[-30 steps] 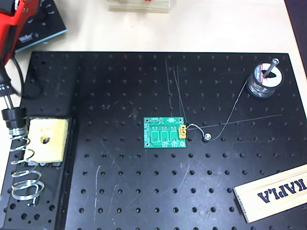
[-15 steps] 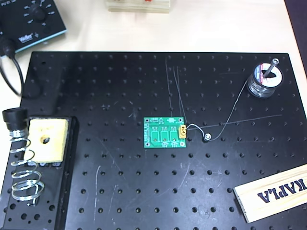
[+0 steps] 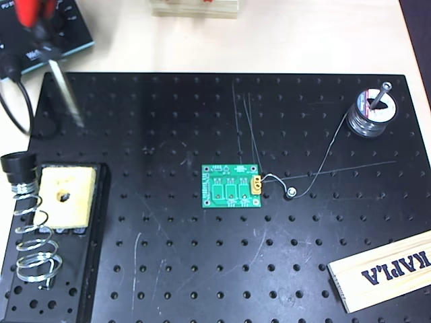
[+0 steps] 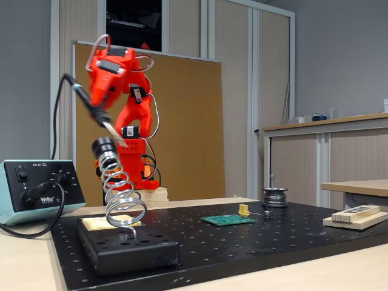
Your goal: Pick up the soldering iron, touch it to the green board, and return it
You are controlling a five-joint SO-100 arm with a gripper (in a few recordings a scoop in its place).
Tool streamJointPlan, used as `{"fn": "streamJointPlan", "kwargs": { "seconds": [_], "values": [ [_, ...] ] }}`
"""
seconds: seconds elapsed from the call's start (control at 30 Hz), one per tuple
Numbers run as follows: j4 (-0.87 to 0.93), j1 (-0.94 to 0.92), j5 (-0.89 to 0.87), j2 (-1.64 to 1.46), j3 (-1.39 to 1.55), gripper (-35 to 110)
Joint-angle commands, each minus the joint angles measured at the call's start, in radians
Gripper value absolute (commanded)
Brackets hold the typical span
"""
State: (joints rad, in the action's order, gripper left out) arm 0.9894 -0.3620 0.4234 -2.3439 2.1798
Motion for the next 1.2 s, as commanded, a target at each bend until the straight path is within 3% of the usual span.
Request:
{"fn": "streamJointPlan", "kwargs": {
  "seconds": [0.0, 0.5, 1.17],
  "values": [
    [0.021, 0.109, -0.066, -0.011, 0.028, 0],
    [-0.081, 0.499, -0.387, 0.276, 0.037, 0],
    [-0.189, 0.572, -0.451, 0.437, 0.031, 0]
  ]
}}
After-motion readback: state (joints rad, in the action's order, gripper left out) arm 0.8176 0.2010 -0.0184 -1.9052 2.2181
